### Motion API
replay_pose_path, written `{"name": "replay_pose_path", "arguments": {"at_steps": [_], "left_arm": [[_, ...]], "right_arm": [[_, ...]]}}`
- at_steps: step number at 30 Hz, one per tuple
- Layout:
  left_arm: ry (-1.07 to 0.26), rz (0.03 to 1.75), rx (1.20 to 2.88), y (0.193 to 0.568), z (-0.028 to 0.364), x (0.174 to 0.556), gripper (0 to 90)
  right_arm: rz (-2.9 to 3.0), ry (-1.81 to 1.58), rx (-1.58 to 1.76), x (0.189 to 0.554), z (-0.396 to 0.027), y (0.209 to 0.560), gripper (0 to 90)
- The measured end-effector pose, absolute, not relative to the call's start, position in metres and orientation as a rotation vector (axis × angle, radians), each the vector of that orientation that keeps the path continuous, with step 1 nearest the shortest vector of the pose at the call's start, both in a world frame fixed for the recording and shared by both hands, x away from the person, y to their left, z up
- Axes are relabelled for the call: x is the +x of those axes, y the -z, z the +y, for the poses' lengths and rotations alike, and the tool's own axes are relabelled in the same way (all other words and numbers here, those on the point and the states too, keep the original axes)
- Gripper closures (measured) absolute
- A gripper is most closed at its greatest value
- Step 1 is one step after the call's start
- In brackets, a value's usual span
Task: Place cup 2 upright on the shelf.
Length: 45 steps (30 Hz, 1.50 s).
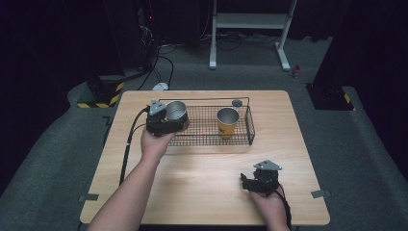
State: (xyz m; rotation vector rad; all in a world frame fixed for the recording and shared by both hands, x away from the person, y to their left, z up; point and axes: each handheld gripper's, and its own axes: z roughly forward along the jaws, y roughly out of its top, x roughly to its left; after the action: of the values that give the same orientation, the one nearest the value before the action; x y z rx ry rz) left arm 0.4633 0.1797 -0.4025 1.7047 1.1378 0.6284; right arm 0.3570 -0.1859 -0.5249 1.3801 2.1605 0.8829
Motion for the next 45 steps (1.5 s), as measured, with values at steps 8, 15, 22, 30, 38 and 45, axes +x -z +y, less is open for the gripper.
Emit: {"name": "replay_pose_path", "arguments": {"at_steps": [8, 15, 22, 30, 38, 45], "left_arm": [[-0.616, 1.202, 1.732, 0.422, 0.176, 0.482, 18.8], [-0.612, 1.215, 1.75, 0.436, 0.167, 0.491, 18.8], [-0.602, 1.252, 1.794, 0.446, 0.163, 0.5, 18.8], [-0.587, 1.259, 1.867, 0.454, 0.156, 0.508, 18.8], [-0.58, 1.296, 1.903, 0.459, 0.152, 0.514, 18.8], [-0.584, 1.34, 1.939, 0.462, 0.15, 0.516, 18.8]], "right_arm": [[2.156, -0.885, 1.389, 0.357, -0.185, 0.525, 15.5], [2.158, -0.884, 1.386, 0.357, -0.185, 0.525, 15.7], [2.158, -0.884, 1.386, 0.357, -0.185, 0.525, 15.7], [2.158, -0.884, 1.386, 0.357, -0.185, 0.525, 15.7], [2.16, -0.884, 1.377, 0.357, -0.185, 0.525, 15.8], [2.16, -0.884, 1.377, 0.357, -0.185, 0.525, 15.8]]}}
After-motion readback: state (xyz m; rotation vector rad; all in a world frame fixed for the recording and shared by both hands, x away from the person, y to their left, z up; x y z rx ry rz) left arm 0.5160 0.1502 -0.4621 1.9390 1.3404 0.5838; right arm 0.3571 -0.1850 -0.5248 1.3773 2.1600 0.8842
